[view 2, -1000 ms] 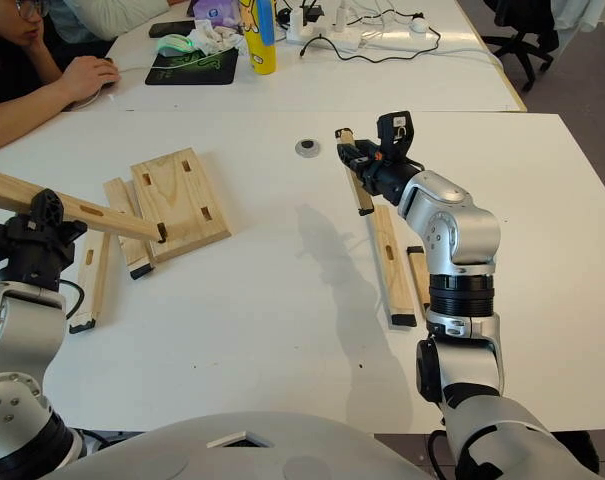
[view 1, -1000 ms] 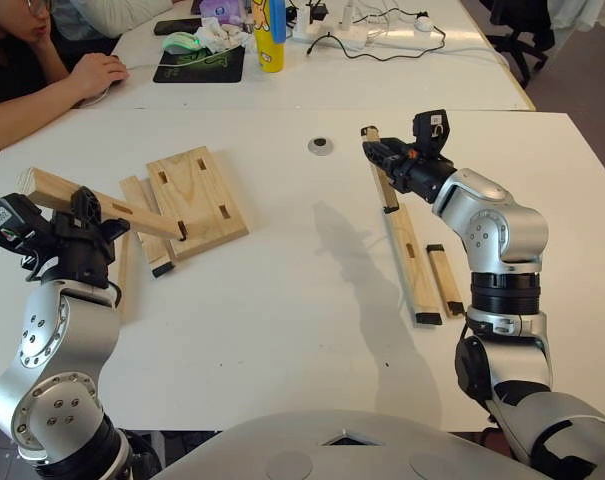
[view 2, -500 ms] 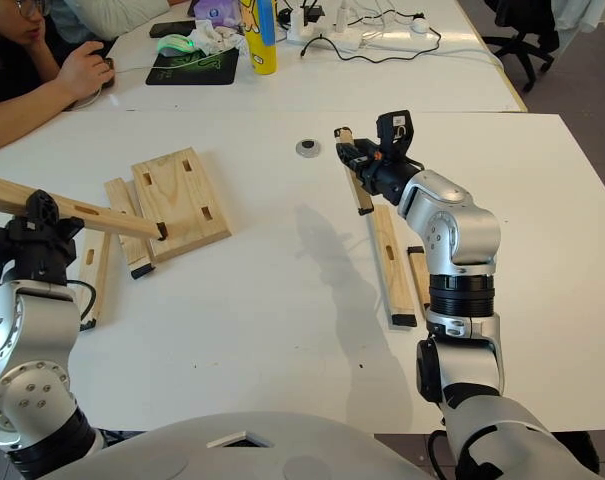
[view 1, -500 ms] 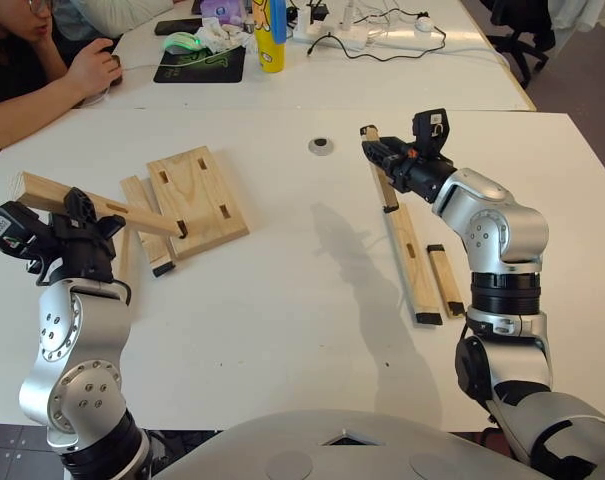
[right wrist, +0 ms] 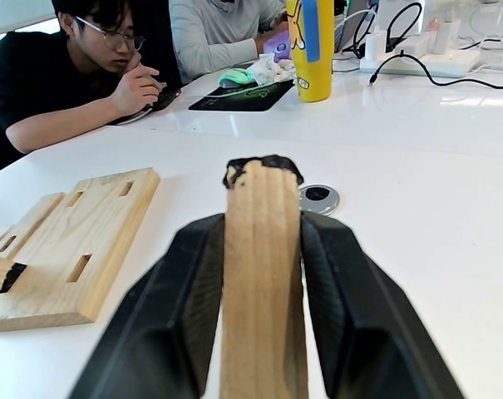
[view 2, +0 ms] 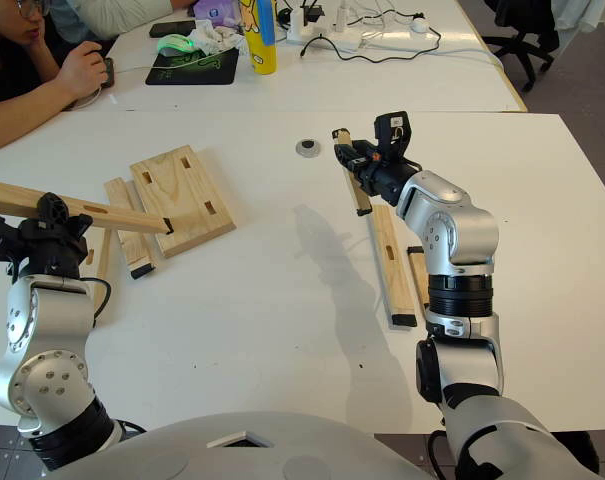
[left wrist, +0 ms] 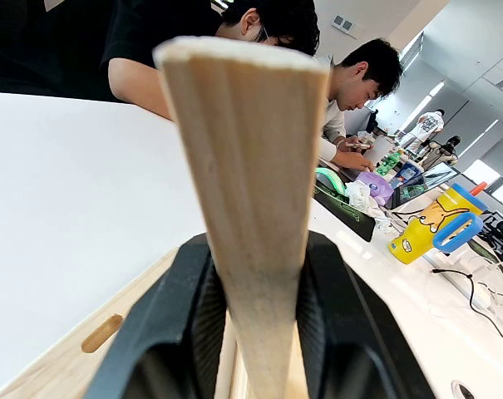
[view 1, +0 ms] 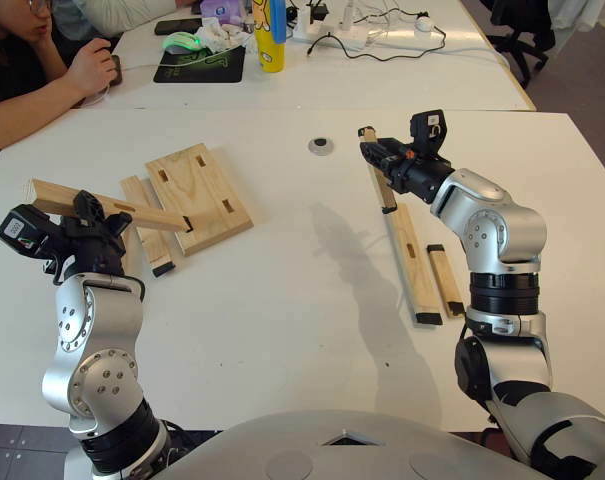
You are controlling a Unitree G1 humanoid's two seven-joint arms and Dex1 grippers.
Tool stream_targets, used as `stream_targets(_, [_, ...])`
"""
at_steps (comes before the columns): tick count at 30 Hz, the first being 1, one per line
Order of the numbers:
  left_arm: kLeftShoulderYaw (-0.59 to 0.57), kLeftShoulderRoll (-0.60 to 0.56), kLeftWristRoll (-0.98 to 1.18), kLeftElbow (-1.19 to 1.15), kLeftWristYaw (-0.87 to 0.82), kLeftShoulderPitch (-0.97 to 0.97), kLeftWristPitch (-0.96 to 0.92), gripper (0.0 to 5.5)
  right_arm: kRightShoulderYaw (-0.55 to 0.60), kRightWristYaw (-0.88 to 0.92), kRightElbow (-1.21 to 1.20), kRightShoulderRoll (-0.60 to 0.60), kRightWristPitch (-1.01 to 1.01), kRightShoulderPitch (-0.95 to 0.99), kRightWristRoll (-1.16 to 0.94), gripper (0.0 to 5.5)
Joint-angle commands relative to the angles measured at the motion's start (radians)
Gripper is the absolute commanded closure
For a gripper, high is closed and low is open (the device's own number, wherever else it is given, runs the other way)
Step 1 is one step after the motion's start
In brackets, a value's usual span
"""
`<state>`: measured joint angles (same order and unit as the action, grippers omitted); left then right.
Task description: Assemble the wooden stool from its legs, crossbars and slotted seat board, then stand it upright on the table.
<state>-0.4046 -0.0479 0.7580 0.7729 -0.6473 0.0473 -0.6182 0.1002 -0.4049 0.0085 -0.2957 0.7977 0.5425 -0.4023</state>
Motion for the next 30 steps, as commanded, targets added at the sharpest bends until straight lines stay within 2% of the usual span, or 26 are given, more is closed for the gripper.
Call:
stream_targets(1, [0.0, 0.002, -0.01, -0.02, -0.017, 0.001, -0.042, 4.47, -0.006, -0.003, 0.003, 0.004, 0.004, 0.002, -0.004, 4.2])
stream_targets(6, [0.036, -0.029, -0.073, -0.012, -0.005, 0.023, -0.09, 4.47, -0.005, -0.001, -0.001, 0.004, 0.004, 0.004, -0.005, 4.2])
stream_targets(11, [0.137, -0.127, -0.181, 0.056, 0.055, 0.04, -0.157, 4.47, -0.005, 0.002, -0.005, 0.007, 0.006, 0.007, -0.006, 4.2])
stream_targets(15, [0.196, -0.159, -0.232, 0.049, 0.127, 0.05, -0.188, 4.47, -0.003, 0.008, -0.01, 0.012, 0.005, 0.005, -0.007, 4.2])
stream_targets(19, [0.2, -0.171, -0.261, -0.065, 0.218, 0.067, -0.189, 4.47, -0.002, 0.011, -0.016, 0.018, 0.004, 0.007, -0.007, 4.2])
stream_targets(22, [0.172, -0.195, -0.276, -0.17, 0.272, -0.006, -0.194, 4.47, -0.006, 0.011, -0.012, 0.024, 0.0, 0.013, -0.006, 4.2])
stream_targets(30, [0.147, -0.262, -0.231, -0.098, 0.342, -0.134, -0.396, 4.47, -0.005, 0.015, -0.008, 0.024, -0.007, 0.018, 0.0, 4.2])
